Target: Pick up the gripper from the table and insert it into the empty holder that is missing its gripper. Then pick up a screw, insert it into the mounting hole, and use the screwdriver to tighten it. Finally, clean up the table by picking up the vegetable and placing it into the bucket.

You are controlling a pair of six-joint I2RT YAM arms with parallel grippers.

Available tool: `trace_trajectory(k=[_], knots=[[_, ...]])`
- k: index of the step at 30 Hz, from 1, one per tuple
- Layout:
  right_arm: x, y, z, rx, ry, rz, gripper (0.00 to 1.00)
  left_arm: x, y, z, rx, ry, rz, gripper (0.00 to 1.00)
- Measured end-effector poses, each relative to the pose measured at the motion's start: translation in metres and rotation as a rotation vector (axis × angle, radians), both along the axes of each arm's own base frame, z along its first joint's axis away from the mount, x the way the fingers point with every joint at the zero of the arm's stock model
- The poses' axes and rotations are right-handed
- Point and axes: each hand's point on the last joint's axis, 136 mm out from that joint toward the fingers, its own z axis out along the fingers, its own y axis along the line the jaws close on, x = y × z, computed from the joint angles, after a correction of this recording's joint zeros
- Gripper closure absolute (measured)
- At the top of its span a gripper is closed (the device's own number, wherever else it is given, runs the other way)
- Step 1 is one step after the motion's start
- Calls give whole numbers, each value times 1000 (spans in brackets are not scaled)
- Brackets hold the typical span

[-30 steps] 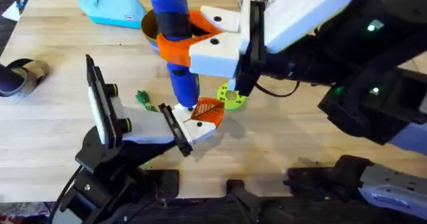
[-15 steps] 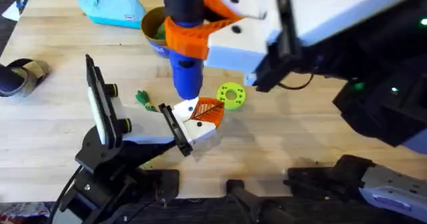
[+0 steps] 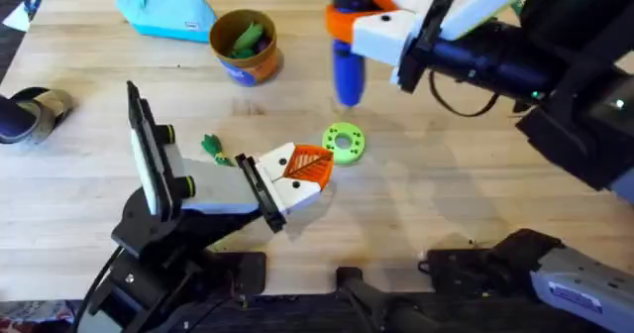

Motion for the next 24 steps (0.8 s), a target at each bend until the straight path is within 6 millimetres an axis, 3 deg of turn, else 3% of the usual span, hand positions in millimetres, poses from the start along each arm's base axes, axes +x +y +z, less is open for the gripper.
trace_trajectory(k=[4, 8, 14, 19, 24], knots=[[43, -46, -44, -205, -9, -191, 978, 0, 0, 0, 0, 0, 0, 987], [65, -73, -88, -431, -34, -245, 978, 0, 0, 0, 0, -1, 0, 987], [83, -88, -150, -756, -105, -192, 978, 0, 0, 0, 1, -2, 0, 987], [91, -100, -190, -941, -118, -158, 979, 0, 0, 0, 1, -2, 0, 987], [91, -101, -214, -1018, -99, -123, 788, 0, 0, 0, 1, -2, 0, 987]])
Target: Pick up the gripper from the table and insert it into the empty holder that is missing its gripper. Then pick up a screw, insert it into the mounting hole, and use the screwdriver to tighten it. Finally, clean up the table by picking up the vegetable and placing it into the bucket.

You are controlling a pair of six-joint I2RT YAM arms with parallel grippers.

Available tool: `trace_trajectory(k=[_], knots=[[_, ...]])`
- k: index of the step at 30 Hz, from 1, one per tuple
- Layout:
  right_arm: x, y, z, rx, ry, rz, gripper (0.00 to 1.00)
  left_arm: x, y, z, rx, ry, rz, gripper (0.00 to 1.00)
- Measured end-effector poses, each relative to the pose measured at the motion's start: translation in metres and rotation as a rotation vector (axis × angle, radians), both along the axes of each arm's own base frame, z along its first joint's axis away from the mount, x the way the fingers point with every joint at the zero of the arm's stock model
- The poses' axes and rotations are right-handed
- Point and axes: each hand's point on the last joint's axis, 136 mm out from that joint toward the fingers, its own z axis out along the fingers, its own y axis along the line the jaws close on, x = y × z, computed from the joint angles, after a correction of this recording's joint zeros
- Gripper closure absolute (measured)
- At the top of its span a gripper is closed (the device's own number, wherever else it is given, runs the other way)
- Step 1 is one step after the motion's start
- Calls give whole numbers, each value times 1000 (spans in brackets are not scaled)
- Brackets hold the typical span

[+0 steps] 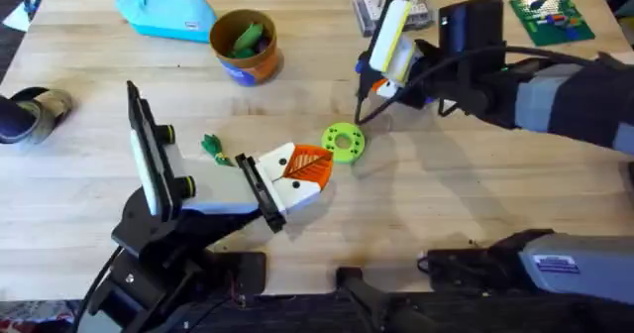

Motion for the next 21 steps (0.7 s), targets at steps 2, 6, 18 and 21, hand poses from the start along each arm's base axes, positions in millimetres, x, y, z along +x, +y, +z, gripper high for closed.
trace_trajectory(k=[2, 6, 18, 21], knots=[[-4, 4, -5, -15, 16, 15, 670, 0, 0, 0, 0, 0, 0, 987], [-12, 14, -9, -13, 39, 32, 251, 0, 0, 0, 0, 0, 0, 987], [-26, 16, 7, 160, 132, -133, 7, 0, 0, 0, 0, 0, 0, 987], [-36, 12, 24, 222, 152, -194, 7, 0, 0, 0, 0, 0, 0, 987]])
